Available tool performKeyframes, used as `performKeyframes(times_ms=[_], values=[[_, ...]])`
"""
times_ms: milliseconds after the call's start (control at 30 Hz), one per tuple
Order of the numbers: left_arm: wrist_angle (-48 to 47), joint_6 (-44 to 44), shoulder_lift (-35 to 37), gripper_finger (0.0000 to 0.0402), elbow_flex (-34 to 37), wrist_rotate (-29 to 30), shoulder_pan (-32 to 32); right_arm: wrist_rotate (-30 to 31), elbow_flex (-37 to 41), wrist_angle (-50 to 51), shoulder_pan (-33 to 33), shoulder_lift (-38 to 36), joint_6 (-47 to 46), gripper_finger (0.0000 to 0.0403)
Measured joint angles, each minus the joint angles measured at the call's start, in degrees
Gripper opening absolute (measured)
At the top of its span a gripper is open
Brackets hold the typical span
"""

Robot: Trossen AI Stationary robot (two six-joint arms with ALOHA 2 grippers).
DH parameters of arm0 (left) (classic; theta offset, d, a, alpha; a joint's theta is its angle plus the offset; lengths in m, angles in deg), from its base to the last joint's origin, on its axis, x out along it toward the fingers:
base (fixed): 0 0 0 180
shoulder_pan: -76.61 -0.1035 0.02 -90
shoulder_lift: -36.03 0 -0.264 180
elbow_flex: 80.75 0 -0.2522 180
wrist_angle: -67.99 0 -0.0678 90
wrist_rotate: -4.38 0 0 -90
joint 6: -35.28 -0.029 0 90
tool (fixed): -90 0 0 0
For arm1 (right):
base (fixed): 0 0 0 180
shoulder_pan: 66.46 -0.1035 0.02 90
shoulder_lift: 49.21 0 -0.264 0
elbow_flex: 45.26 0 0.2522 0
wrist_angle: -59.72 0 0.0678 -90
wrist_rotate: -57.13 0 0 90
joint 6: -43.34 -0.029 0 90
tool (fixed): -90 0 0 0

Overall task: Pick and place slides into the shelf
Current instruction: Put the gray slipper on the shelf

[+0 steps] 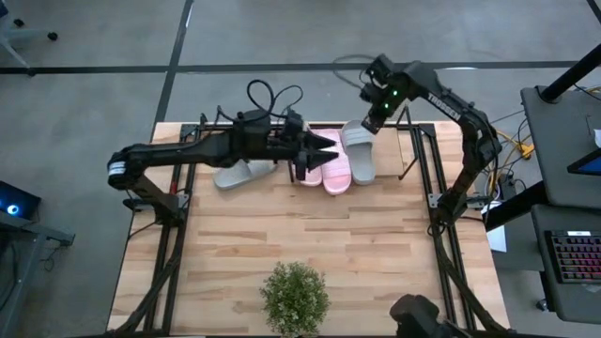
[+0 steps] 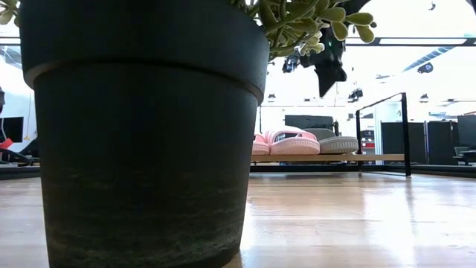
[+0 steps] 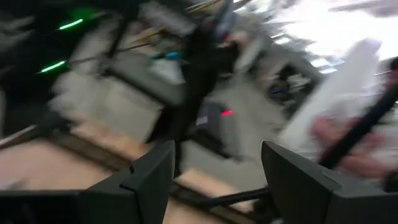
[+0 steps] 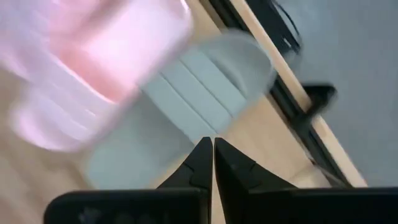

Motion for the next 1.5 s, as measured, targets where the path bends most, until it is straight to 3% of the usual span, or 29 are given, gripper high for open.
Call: performKeyframes(times_ms=[233,567,800,1033,1233,1500], values=[[-4.9,-1.8,5.3,0.0224,7.8,8.1,-0.4,-14.5,-12.5,-0.1,0.0,0.0,-6.2,0.0009],[-4.5,4.8,15.7,0.0224,28.3,12.1,-3.0,-25.5,-26.1,0.4,-1.2,-0.6,-13.4,0.0009],[-4.5,11.2,25.3,0.0224,42.1,14.4,-5.5,-25.9,-27.1,0.8,-5.3,-2.4,-14.8,0.0009],[-4.1,17.8,33.4,0.0223,50.6,14.4,-8.7,-25.7,-26.9,0.4,-10.7,-3.3,-17.2,0.0009],[-3.8,23.7,36.4,0.0223,55.4,14.3,-12.4,-25.8,-26.9,-1.7,-16.2,-3.5,-20.2,0.0009],[-8.6,27.6,35.6,0.0223,55.9,14.2,-16.7,-25.7,-27.1,-2.8,-22.4,-4.2,-24.3,0.0009]])
